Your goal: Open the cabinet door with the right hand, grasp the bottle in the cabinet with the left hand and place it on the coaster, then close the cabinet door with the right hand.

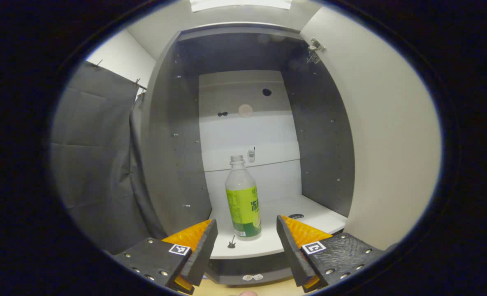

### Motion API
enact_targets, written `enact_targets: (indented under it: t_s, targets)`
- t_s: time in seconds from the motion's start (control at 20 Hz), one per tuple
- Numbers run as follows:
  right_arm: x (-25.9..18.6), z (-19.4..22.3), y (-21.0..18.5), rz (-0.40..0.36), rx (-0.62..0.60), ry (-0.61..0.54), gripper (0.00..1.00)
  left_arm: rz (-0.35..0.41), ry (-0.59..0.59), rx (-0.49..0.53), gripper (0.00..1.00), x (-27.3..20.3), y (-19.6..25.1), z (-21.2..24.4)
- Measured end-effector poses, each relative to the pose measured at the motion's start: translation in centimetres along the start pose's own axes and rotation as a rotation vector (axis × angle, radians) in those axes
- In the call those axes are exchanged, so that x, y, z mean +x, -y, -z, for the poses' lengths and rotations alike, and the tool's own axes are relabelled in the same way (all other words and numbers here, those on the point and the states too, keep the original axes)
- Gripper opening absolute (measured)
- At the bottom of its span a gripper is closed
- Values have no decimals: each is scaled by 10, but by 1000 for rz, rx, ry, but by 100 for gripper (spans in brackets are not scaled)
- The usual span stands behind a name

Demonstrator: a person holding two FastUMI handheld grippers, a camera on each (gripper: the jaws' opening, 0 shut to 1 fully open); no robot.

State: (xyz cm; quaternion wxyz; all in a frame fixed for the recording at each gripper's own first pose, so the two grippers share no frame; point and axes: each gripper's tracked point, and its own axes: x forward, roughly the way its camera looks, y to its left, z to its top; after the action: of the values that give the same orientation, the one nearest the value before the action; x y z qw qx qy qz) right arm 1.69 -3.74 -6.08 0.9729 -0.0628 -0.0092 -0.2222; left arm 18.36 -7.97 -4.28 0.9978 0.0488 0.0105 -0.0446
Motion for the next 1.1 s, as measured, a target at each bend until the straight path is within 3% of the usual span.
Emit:
enact_targets:
  t_s: [0.05,0.1,0.2,0.3,0.35,0.55,0.65,0.7,0.75,0.9,1.0,1.1]
  targets:
    - [-3,10,3,39,-1,-21,89,-5,15,8,87,14,1,-3]
    - [-5,23,8,80,-2,-49,90,7,24,8,82,25,5,-6]
    - [-8,45,6,134,-1,-104,90,22,11,6,87,44,8,-2]
    - [-11,57,5,167,-7,-142,90,7,2,1,82,60,1,1]
    - [-10,60,3,175,-11,-156,90,-3,4,-6,87,66,-3,2]
    - [-13,71,-9,174,-48,-185,91,-15,-1,14,77,87,-9,11]
    - [-8,74,-7,187,-52,-187,91,0,-14,12,87,101,-3,17]
    - [-2,75,-8,188,-48,-190,91,-2,-13,7,87,107,-3,18]
    - [1,75,-8,193,-51,-192,91,-4,-13,1,82,111,-3,18]
    - [3,72,-8,190,-74,-184,91,-27,-30,-3,81,116,-9,26]
    - [3,74,-7,182,-83,-187,91,-35,-14,-48,69,115,-11,23]
    - [4,77,-3,180,-73,-194,92,-53,-16,-66,69,112,-17,20]
